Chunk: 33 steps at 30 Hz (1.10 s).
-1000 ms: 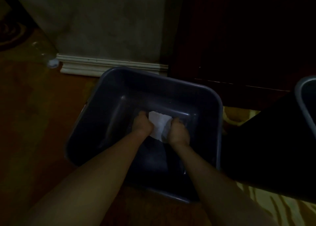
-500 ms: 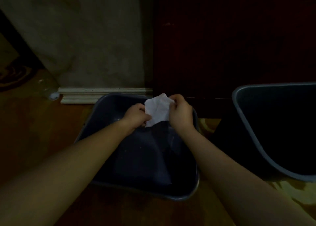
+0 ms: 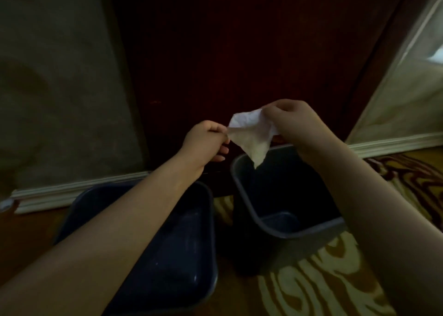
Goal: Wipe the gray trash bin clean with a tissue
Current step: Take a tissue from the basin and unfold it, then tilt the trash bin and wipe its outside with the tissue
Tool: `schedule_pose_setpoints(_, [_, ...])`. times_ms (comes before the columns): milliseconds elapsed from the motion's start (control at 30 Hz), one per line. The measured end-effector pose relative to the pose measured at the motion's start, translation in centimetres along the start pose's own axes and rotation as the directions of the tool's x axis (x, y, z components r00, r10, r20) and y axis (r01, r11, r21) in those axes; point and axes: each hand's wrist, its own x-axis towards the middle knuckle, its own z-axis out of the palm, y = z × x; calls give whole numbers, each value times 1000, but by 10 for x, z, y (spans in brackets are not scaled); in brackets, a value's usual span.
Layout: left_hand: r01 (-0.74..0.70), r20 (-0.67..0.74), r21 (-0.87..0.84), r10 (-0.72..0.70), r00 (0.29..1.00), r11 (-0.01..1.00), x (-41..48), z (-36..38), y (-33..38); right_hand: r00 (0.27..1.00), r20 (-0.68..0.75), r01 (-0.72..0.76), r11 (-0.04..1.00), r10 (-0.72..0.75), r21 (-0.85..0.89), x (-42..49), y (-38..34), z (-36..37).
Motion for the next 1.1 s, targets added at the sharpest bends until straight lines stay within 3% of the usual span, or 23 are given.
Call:
schedule_pose_setpoints(133, [-17, 198, 131, -9, 980, 991, -24, 46, 9, 992, -88, -95, 994, 90, -49, -12, 26, -72])
schedule_pose_setpoints(300, [-211, 479, 301, 44, 877, 930, -48, 95, 14, 976, -82, -215, 963, 204, -161, -35, 63, -128])
schedule_pose_setpoints(433, [-389, 602, 481, 26, 798, 786, -58, 133, 7, 954, -59, -299, 939, 293, -172, -52, 85, -160])
schedule_pose_setpoints(500, [-443, 651, 546, -27, 759, 712, -63, 151, -1, 934, -44, -358, 929, 355, -94, -59, 93, -175])
schedule_pose_setpoints(667, [-451, 571, 659, -10, 821, 602, -65, 181, -16, 878, 110, -478, 870, 466, 125, -68, 113, -210])
schedule_pose_setpoints(833, [-439, 562, 700, -55, 825, 563, -58, 194, -18, 882, 148, -466, 874, 447, 140, -70, 124, -220])
schedule_pose_setpoints(967, [-403, 441, 740, 64, 895, 538, -50, 191, -17, 903, 58, -428, 901, 425, 67, -71, 125, -214])
schedule_pose_setpoints(1100, [-371, 347, 699, 164, 923, 612, -32, 175, -7, 923, -175, -318, 934, 344, 161, -68, 123, -198])
